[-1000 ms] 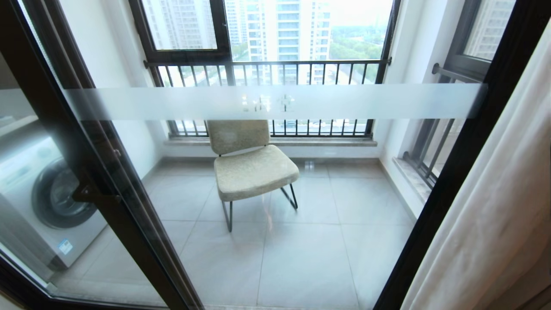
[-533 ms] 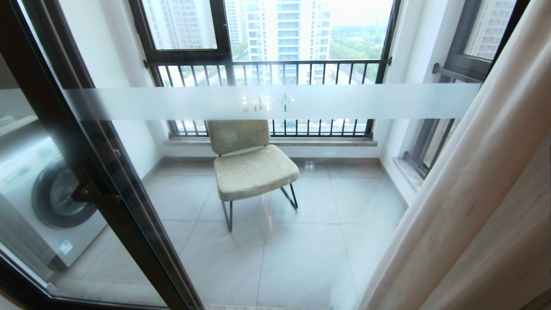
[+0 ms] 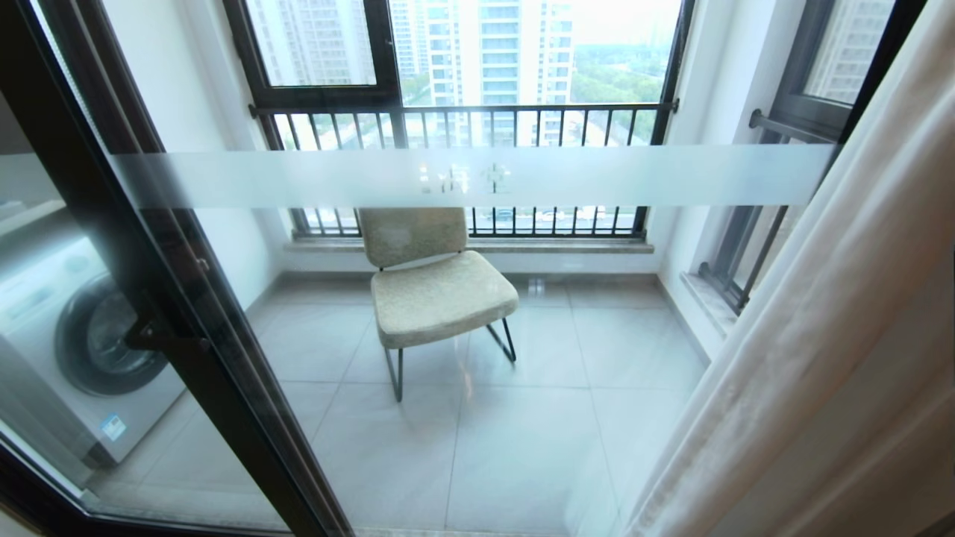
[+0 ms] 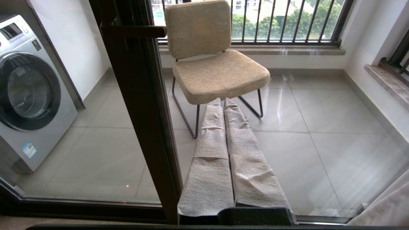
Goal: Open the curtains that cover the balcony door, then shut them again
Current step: Close the inner curtains on both sides
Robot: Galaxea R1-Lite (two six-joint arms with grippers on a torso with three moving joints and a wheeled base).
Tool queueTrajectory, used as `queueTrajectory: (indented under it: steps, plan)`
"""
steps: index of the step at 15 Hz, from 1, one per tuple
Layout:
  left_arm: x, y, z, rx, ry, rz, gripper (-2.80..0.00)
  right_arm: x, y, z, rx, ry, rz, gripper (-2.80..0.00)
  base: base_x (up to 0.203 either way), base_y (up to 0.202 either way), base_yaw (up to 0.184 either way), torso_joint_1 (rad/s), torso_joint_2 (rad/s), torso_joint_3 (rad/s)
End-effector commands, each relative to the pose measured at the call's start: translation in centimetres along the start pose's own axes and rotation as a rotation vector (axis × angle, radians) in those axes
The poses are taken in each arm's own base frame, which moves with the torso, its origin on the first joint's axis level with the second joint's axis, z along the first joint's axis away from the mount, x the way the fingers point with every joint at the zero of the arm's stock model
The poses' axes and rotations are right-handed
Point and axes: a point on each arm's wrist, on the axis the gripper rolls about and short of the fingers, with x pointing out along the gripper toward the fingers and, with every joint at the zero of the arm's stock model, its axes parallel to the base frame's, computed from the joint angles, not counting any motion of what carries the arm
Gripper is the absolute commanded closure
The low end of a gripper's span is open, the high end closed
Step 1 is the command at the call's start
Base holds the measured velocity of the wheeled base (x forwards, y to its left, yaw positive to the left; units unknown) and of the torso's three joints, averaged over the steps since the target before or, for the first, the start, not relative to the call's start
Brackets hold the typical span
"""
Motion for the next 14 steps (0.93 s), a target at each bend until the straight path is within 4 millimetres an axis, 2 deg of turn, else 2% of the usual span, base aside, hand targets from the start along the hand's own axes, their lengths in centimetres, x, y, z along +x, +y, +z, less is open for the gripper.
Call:
queueTrajectory:
  steps: [1,5,14]
  plan:
    - [0.0,0.0,0.0,0.000,-0.001,0.001,0.00,-1.6,0.3,0.9,-0.006,-0.027,0.002,0.00,0.000,0.000,0.000,0.000,0.00,0.000]
    - [0.0,0.0,0.0,0.000,-0.001,0.002,0.00,-4.0,0.9,1.8,-0.002,-0.019,0.004,0.00,0.000,0.000,0.000,0.000,0.00,0.000]
    - [0.0,0.0,0.0,0.000,-0.001,0.001,0.00,-6.4,1.4,2.0,0.002,-0.013,-0.001,0.00,0.000,0.000,0.000,0.000,0.00,0.000]
